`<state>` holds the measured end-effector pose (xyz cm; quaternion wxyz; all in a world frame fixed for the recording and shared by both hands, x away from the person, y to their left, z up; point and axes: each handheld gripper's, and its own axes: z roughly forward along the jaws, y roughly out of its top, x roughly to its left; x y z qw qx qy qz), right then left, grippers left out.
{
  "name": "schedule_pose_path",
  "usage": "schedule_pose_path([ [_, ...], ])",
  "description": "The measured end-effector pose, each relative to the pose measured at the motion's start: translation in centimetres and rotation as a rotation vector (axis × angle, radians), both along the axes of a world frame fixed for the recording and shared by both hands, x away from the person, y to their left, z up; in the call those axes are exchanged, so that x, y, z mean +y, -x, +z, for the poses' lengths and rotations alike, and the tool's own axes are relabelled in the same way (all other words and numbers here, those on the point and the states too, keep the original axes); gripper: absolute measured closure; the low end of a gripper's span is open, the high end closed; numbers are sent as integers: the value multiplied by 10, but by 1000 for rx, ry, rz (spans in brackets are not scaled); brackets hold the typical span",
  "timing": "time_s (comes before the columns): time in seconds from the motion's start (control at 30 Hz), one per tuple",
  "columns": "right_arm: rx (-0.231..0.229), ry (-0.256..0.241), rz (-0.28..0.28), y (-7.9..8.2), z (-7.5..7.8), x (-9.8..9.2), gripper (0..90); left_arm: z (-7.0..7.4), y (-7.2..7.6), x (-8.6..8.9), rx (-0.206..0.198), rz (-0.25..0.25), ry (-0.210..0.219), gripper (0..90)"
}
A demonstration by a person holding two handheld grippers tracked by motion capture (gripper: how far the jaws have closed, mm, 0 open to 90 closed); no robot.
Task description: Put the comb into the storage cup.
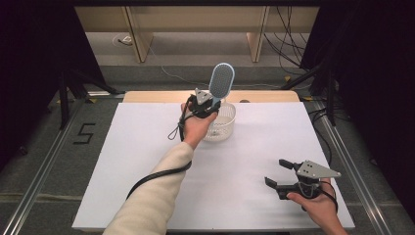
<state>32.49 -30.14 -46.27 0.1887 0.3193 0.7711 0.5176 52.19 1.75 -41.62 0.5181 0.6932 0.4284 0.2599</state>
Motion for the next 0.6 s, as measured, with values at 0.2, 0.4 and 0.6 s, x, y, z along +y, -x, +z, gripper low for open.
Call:
schedule_pose_path([
  [0.2, 0, -1, 1, 0, 0, 0, 152, 0, 0, 0, 0, 0, -1, 698],
  [0.4, 0, -1, 1, 0, 0, 0, 153, -1, 0, -1, 1, -4, -2, 697],
  [0.6, 0, -1, 1, 0, 0, 0, 153, -1, 0, -2, 1, -3, -2, 697],
])
